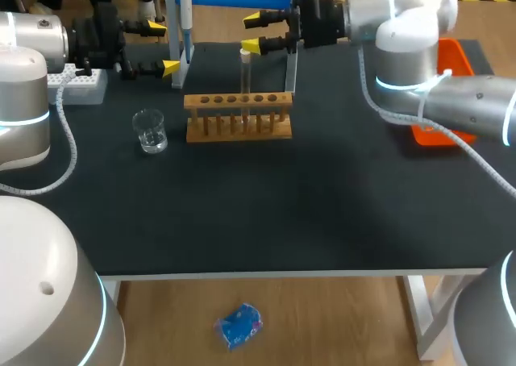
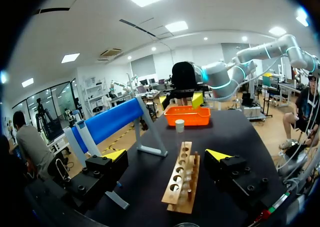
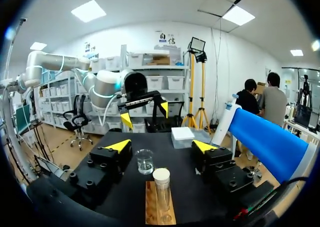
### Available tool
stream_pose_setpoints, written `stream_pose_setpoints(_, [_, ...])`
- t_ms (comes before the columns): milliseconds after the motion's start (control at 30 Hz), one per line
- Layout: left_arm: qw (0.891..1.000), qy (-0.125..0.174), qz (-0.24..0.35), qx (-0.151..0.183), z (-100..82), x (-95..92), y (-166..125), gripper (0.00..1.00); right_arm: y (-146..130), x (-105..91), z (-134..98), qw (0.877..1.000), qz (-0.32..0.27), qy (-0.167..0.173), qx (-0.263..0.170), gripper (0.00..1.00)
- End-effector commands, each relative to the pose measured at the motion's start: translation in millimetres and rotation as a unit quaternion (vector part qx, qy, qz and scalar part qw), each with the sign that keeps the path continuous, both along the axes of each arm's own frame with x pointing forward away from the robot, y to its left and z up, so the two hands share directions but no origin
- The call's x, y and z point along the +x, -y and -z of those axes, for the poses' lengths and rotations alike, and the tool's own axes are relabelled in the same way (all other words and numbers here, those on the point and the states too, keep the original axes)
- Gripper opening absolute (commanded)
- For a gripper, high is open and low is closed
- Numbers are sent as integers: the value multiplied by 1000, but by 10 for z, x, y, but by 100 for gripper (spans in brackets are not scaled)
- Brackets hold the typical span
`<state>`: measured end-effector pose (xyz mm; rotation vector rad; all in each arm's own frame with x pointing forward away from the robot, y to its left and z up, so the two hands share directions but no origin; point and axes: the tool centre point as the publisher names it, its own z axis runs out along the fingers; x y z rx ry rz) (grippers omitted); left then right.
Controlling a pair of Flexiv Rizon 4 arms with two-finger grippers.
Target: Invert the test tube, pick up the pipette, mount the tip to pipette, aspirate from beaker and dispense into the tube, eject the tip, return the pipette, and cap with the stopper.
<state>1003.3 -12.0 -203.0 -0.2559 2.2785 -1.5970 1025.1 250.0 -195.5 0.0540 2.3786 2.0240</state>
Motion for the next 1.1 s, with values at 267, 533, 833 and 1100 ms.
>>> stream_pose_setpoints(267, [1000, -1, 2, 1, -10, 1, -12, 100, -57, -40, 5, 998, -2, 7, 55, 0])
stream_pose_setpoints(533, [1000, -1, 2, 1, -10, 1, -12, 100, -119, -36, 48, 997, -19, 6, 68, 0])
stream_pose_setpoints(833, [1000, -1, 2, 1, -10, 1, -12, 100, -139, 13, 93, 997, -26, 0, 72, 0])
stream_pose_setpoints(1100, [1000, -1, 2, 1, -10, 1, -12, 100, -129, 3, 175, 997, -24, -6, 72, 0])
